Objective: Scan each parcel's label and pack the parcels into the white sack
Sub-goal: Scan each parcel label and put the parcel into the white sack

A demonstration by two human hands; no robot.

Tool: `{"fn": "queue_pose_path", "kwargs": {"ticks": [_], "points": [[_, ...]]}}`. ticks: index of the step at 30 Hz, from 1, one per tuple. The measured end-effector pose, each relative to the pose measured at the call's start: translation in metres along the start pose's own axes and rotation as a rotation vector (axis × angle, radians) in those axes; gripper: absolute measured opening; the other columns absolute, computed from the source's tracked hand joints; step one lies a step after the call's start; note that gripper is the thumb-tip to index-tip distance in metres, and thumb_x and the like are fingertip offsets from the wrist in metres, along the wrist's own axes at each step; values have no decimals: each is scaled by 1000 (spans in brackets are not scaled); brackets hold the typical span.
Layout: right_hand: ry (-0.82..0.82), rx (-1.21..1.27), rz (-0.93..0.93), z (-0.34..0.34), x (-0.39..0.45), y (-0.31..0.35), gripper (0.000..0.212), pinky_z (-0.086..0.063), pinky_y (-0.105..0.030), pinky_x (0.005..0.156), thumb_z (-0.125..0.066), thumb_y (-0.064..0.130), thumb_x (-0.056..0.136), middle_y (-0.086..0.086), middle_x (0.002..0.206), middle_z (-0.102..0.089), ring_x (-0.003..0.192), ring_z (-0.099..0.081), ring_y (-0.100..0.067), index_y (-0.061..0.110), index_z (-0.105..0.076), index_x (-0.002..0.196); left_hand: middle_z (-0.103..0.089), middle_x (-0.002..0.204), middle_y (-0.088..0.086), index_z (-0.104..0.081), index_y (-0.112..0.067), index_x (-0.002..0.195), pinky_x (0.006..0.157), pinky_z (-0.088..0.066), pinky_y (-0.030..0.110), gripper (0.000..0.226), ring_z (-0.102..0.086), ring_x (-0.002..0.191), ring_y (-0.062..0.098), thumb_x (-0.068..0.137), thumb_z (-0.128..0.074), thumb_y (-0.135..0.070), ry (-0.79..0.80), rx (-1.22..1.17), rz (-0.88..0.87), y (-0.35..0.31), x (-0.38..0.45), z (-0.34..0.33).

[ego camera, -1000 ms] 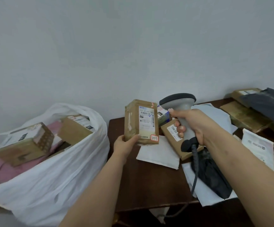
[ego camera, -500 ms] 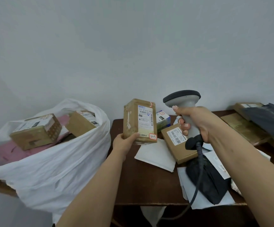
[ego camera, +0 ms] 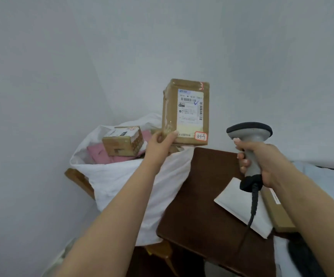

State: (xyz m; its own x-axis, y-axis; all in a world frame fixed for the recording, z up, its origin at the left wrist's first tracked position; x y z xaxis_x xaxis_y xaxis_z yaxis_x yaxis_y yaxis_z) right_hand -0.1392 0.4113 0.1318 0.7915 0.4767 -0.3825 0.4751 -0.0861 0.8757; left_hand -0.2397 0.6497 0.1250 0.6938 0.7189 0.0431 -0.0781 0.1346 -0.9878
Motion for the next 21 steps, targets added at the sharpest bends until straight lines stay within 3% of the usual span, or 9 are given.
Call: {"fn": "queue_pose_path", "kwargs": {"ticks": [7,11,15,18,21], "points": [[-15,-104,-4,-67,41,-20,19,-42,-25,45,-75,17,85,-9,68,-64,39,-44,-11,7,-60,92,-65,120,6,-55,-10,130,76,-56,29,61,-66,98,15,83,-71,-45,-298,-5,8,-7,35,152],[-107,-141,62,-118,86,-15,17,-43,-26,45,-74,12,85,-14,75,-68,45,-45,-15,4,-60,91,-56,125,4,-38,-15,144,91,-53,38,84,-60,108,17,76,-79,-43,-349,96,-87,-25,89,223],[-164,-176,151,-166,140,5,25,-35,-21,33,-74,10,85,-17,74,-65,36,-39,-14,-5,-59,100,-52,126,-1,-41,-18,143,101,-46,33,94,-54,113,14,64,-86,-40,-240,388,-282,-48,173,255],[-241,-209,157,-189,169,12,36,-38,-21,36,-78,14,82,-18,79,-68,33,-41,-12,-6,-61,106,-46,137,4,-38,-18,146,106,-41,38,110,-46,125,20,48,-72,-56,-74,714,-379,-61,234,251],[-308,-252,144,-200,181,15,40,-39,-24,41,-80,17,80,-22,88,-70,38,-43,-14,-6,-61,107,-37,145,6,-32,-18,149,110,-35,38,111,-34,134,25,48,-65,-50,133,974,-424,-63,283,237]]}}
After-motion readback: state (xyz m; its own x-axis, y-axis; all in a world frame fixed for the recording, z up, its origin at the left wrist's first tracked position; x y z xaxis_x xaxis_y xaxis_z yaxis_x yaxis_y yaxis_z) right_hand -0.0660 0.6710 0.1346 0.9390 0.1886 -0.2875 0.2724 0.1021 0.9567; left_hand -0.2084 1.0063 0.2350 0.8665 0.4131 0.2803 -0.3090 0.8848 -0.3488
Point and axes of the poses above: each hand's wrist, its own x-axis towards the middle knuckle, its own z-axis out of the back of the hand, y = z × x, the point moved 4 cm from there along x, towards the middle knuckle
